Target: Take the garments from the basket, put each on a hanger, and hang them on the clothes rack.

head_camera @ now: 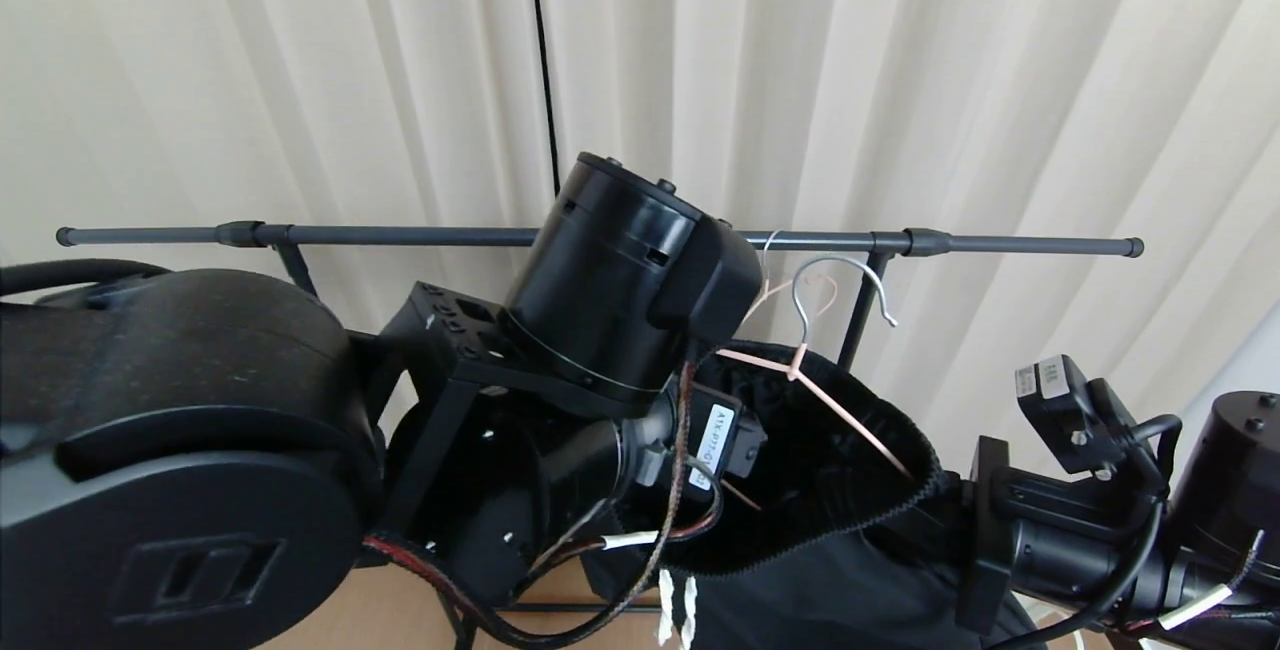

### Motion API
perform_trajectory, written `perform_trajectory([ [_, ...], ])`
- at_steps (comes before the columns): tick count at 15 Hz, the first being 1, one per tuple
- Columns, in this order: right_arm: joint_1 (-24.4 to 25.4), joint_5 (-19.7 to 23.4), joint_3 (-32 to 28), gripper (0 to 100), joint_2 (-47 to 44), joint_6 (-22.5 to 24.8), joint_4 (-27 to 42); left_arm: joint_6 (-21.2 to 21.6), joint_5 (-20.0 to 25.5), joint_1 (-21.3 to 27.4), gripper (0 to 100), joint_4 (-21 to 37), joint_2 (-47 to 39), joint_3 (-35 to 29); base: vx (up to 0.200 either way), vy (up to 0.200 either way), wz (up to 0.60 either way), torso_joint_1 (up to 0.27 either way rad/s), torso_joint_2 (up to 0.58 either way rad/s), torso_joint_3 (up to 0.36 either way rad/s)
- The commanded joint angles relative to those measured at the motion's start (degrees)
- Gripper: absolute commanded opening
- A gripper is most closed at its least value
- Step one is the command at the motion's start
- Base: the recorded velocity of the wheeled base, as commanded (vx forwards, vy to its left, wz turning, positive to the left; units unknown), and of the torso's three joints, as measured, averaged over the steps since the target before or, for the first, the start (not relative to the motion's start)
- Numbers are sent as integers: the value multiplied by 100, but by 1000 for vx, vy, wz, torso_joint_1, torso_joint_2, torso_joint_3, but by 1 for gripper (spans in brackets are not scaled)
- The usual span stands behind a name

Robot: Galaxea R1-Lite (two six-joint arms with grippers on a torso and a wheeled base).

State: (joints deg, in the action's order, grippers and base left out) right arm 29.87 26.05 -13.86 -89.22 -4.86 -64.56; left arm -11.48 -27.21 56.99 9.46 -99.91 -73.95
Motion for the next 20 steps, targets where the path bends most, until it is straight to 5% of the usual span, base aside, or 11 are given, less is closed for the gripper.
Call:
perform_trajectory([
  [1, -218, 234, -11, 0, 1, 82, -4, 41, 5, -65, 100, -6, 464, 188, 0, 0, 0, 0, 0, 0],
  [6, -816, 1174, -257, 0, -157, 355, -30, 313, 102, -663, 100, -6, 1132, 522, 0, 0, 0, 0, 0, 0],
  [11, -1194, 2000, -565, 0, -605, 987, -30, 814, 1605, -1419, 100, -6, 1571, 522, 0, 0, 0, 0, 0, 0],
  [14, -1396, 2449, -556, 0, -693, 1005, -30, 1184, 2062, -1489, 100, 21, 1782, 531, 0, 0, 0, 0, 0, 0],
  [18, -1624, 2950, -688, 0, -921, 1251, -57, 3047, 3644, -2526, 100, 284, 1844, 531, 0, 0, 0, 0, 0, 0],
  [20, -1633, 3117, -715, 0, -930, 1251, -57, 4339, 4593, -2983, 100, 504, 1686, 531, 0, 0, 0, 0, 0, 0],
])
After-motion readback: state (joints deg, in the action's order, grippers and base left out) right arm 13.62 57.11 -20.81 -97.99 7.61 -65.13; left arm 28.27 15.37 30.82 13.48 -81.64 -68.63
